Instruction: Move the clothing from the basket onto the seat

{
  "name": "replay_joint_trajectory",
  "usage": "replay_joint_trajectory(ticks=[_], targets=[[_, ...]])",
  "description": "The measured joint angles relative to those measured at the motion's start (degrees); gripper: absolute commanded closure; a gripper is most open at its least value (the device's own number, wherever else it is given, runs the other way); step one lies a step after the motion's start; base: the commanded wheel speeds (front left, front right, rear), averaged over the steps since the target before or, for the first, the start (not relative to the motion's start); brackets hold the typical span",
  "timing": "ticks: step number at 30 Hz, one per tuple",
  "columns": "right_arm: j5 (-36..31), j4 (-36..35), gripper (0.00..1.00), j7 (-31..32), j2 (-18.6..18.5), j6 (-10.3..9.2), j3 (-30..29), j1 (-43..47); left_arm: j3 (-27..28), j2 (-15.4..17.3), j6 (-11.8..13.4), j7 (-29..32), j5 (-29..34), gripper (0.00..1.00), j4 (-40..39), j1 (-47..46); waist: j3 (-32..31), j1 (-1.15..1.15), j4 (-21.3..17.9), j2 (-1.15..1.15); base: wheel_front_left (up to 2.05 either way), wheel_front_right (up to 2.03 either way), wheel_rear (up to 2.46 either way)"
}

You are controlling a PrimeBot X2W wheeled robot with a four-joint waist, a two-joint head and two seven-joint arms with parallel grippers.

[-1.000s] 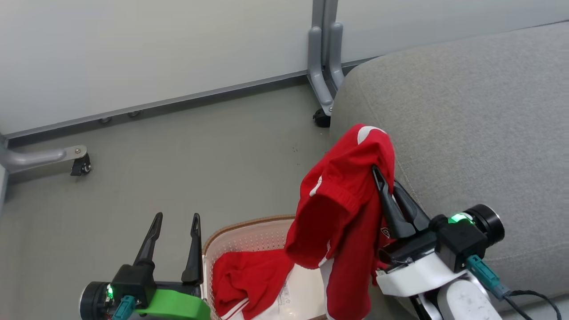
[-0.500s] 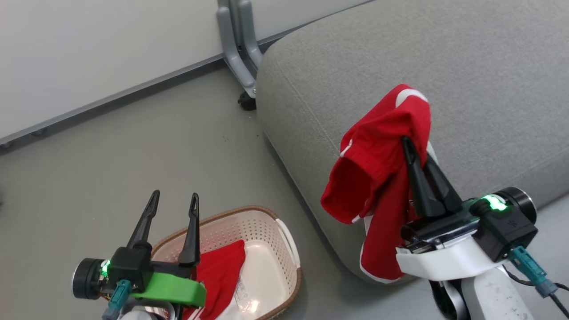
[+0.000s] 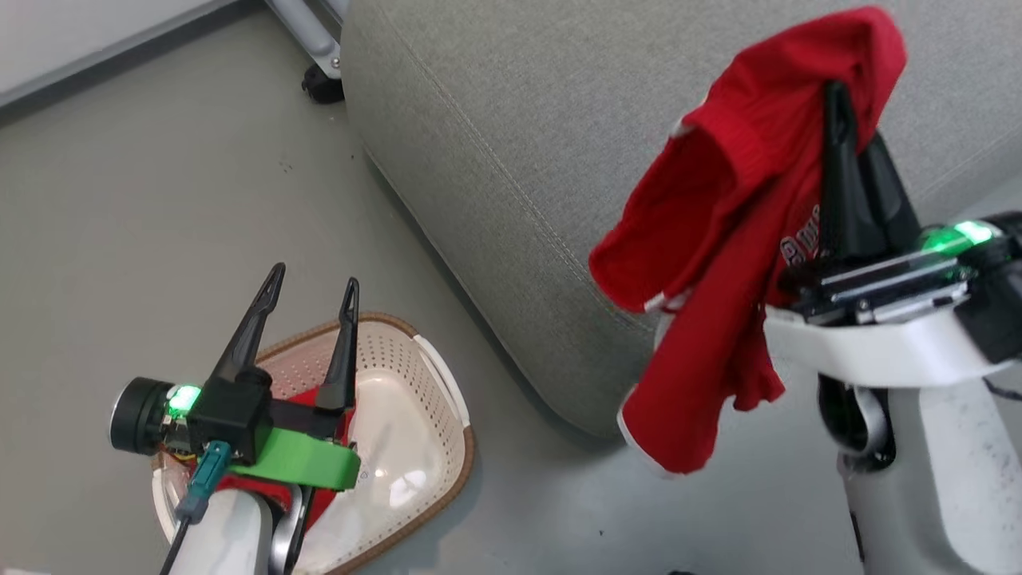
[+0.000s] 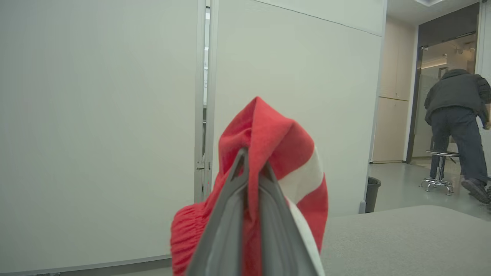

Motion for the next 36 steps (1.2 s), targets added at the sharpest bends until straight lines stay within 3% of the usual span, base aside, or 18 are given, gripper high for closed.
replay_joint_trajectory(ticks=[6, 14, 17, 26, 36], targets=[[-2.4, 3.4, 1.00, 0.0, 0.0, 0.01, -5.3, -15.7, -1.8, 2.1, -0.8, 0.0, 0.2, 0.00, -0.5, -4.2, 6.5, 0.00, 1.2, 0.00, 0.00, 0.00, 0.00], [-10.3, 13.0, 1.00, 0.0, -0.1, 0.05, -12.7, -37.4, -4.9, 5.3, -1.2, 0.0, -0.6, 0.00, -1.9, -9.7, 15.5, 0.01, 4.8, 0.00, 0.00, 0.00, 0.00], [-10.7, 17.0, 1.00, 0.0, -2.1, 0.05, -15.3, -42.0, -5.5, 6.7, -1.2, 0.0, -0.9, 0.00, -2.4, -11.1, 18.6, 0.01, 6.1, 0.00, 0.00, 0.00, 0.00], [-13.6, 30.0, 1.00, 0.0, -5.8, 0.05, -24.8, -43.3, -7.5, 10.3, -1.3, 0.0, -2.4, 0.00, -2.5, -13.2, 27.4, 0.01, 8.7, 0.00, 0.00, 0.00, 0.00], [-14.6, 40.0, 1.00, 0.0, -2.8, 0.05, -33.6, -36.7, -7.7, 10.9, -1.2, 0.0, -3.1, 0.00, -2.3, -13.3, 31.9, 0.01, 10.7, 0.00, 0.00, 0.00, 0.00]])
